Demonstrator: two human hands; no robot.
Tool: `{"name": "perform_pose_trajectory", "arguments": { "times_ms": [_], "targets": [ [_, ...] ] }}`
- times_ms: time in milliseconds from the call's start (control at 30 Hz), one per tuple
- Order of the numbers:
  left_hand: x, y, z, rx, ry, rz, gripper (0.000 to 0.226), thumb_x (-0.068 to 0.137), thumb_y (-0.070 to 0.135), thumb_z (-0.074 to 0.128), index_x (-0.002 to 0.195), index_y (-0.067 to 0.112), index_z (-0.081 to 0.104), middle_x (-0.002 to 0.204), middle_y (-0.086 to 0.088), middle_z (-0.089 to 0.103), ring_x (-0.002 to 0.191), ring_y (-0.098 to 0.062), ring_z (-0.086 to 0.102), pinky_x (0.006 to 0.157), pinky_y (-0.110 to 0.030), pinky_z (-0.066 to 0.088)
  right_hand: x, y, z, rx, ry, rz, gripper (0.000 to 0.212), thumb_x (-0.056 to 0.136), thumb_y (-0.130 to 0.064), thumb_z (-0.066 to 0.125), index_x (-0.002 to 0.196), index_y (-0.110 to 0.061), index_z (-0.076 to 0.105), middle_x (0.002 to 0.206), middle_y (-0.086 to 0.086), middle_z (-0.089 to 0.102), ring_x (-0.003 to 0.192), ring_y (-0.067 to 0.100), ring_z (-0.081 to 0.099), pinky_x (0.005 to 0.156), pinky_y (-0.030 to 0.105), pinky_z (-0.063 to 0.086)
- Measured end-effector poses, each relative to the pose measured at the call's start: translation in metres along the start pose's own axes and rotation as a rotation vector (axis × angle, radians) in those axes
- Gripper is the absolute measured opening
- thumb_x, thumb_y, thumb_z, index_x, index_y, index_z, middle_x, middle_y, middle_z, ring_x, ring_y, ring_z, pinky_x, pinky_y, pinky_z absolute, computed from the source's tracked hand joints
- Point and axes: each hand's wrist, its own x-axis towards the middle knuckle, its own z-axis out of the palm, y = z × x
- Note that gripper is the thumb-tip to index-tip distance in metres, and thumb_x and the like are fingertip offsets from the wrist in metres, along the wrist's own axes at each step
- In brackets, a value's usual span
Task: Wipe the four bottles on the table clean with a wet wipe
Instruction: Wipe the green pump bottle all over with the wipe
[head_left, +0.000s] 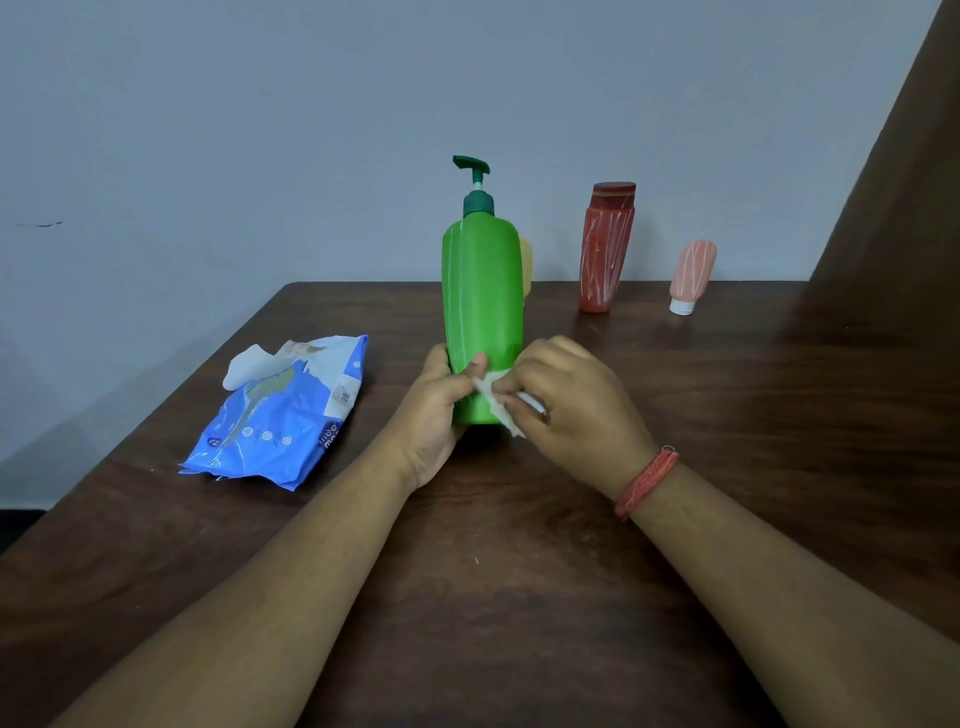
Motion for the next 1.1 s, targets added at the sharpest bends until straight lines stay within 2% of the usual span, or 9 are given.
{"name": "perform_pose_trajectory", "arguments": {
  "times_ms": [67, 200, 367, 467, 600, 767, 833, 967, 1100],
  "targets": [
    [-0.001, 0.001, 0.001, -0.034, -0.003, -0.005, 0.021, 0.1, 0.009, 0.051, 0.12, 0.01, 0.049, 0.102, -0.008, 0.069, 0.09, -0.017, 0.068, 0.076, -0.032, 0.057, 0.0, 0.0, 0.0, -0.021, -0.04, -0.05, 0.009, 0.09, -0.018, 0.068, 0.094, -0.013, 0.074, 0.089, 0.0, 0.063, 0.085, 0.022, 0.057, 0.071, 0.038, 0.049],
    [-0.003, 0.005, 0.003, -0.129, -0.006, -0.029, 0.034, 0.096, 0.01, 0.053, 0.129, 0.009, 0.046, 0.112, -0.01, 0.066, 0.095, -0.018, 0.068, 0.073, -0.033, 0.059, 0.001, 0.002, -0.006, -0.022, 0.086, 0.075, 0.005, 0.088, -0.015, 0.071, 0.092, -0.012, 0.074, 0.088, 0.0, 0.063, 0.083, 0.021, 0.057, 0.071, 0.038, 0.049],
    [-0.006, 0.006, 0.0, -0.101, -0.018, -0.01, 0.052, 0.086, 0.012, 0.067, 0.133, 0.008, 0.045, 0.112, -0.01, 0.068, 0.096, -0.02, 0.069, 0.075, -0.037, 0.059, 0.0, 0.001, -0.008, 0.005, 0.022, -0.011, 0.009, 0.091, -0.018, 0.069, 0.095, -0.012, 0.075, 0.09, 0.001, 0.065, 0.085, 0.021, 0.059, 0.073, 0.037, 0.05],
    [-0.006, 0.007, 0.001, -0.106, -0.021, 0.017, 0.049, 0.085, 0.013, 0.066, 0.131, 0.015, 0.049, 0.111, -0.006, 0.07, 0.098, -0.018, 0.07, 0.076, -0.036, 0.058, 0.002, 0.002, -0.011, 0.007, 0.107, 0.056, 0.008, 0.091, -0.016, 0.069, 0.095, -0.011, 0.074, 0.089, 0.002, 0.064, 0.083, 0.021, 0.059, 0.072, 0.038, 0.049],
    [-0.007, 0.008, 0.0, -0.057, -0.012, 0.053, 0.047, 0.077, 0.018, 0.066, 0.121, 0.014, 0.051, 0.099, -0.006, 0.071, 0.089, -0.021, 0.069, 0.071, -0.038, 0.057, 0.001, -0.002, -0.009, 0.0, 0.021, -0.058, 0.011, 0.092, -0.019, 0.068, 0.097, -0.013, 0.075, 0.09, 0.001, 0.066, 0.085, 0.021, 0.06, 0.073, 0.035, 0.05],
    [-0.009, 0.005, 0.003, -0.056, 0.003, 0.057, 0.043, 0.076, 0.022, 0.063, 0.117, 0.013, 0.052, 0.096, -0.007, 0.07, 0.083, -0.021, 0.069, 0.066, -0.037, 0.058, 0.002, -0.007, -0.011, -0.018, 0.095, -0.013, 0.007, 0.091, -0.014, 0.069, 0.093, -0.01, 0.074, 0.088, 0.002, 0.064, 0.082, 0.021, 0.057, 0.073, 0.035, 0.048],
    [-0.009, 0.004, 0.003, -0.093, 0.023, 0.033, 0.047, 0.08, 0.026, 0.061, 0.122, 0.007, 0.051, 0.101, -0.011, 0.069, 0.088, -0.023, 0.067, 0.069, -0.035, 0.057, 0.001, -0.009, -0.011, -0.028, 0.06, -0.097, 0.008, 0.092, -0.014, 0.069, 0.092, -0.009, 0.074, 0.088, 0.004, 0.065, 0.082, 0.023, 0.058, 0.072, 0.035, 0.048],
    [-0.008, 0.006, 0.004, -0.181, 0.044, -0.019, 0.058, 0.1, 0.039, 0.044, 0.139, -0.003, 0.05, 0.133, -0.026, 0.06, 0.116, -0.036, 0.062, 0.094, -0.046, 0.053, 0.003, -0.007, -0.015, -0.038, 0.12, -0.03, 0.01, 0.093, -0.016, 0.068, 0.093, -0.009, 0.075, 0.089, 0.003, 0.066, 0.083, 0.022, 0.059, 0.073, 0.04, 0.05],
    [-0.007, 0.006, 0.004, -0.215, 0.074, -0.029, 0.057, 0.103, 0.039, 0.04, 0.14, -0.003, 0.051, 0.137, -0.029, 0.057, 0.119, -0.035, 0.061, 0.103, -0.046, 0.049, 0.002, -0.013, -0.01, 0.005, -0.003, -0.206, 0.01, 0.094, -0.014, 0.068, 0.092, -0.007, 0.075, 0.088, 0.005, 0.066, 0.082, 0.025, 0.06, 0.071, 0.041, 0.049]
  ]
}}
